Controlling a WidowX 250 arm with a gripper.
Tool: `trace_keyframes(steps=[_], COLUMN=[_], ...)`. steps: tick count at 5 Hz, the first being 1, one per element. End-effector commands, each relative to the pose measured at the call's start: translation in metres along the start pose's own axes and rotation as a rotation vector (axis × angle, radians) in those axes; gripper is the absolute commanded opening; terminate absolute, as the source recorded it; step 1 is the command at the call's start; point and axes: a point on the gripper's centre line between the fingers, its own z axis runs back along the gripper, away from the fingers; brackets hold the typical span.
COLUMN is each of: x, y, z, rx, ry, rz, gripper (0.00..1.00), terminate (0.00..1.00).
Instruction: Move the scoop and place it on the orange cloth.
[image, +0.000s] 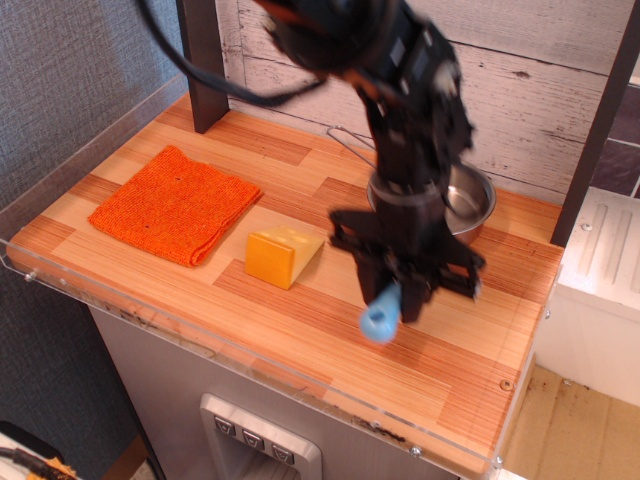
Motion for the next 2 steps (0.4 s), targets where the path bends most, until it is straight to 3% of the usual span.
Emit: trace_keyframes(steps=[1, 2], x=[0.016, 0.017], y=[0.062, 0.099], z=[0.076, 0.074], rx=[0.052, 0.109], ry=[-0.088, -0.066], rz=[0.046, 0.067], gripper=[0.00, 0.00], terminate=[0.00, 0.00])
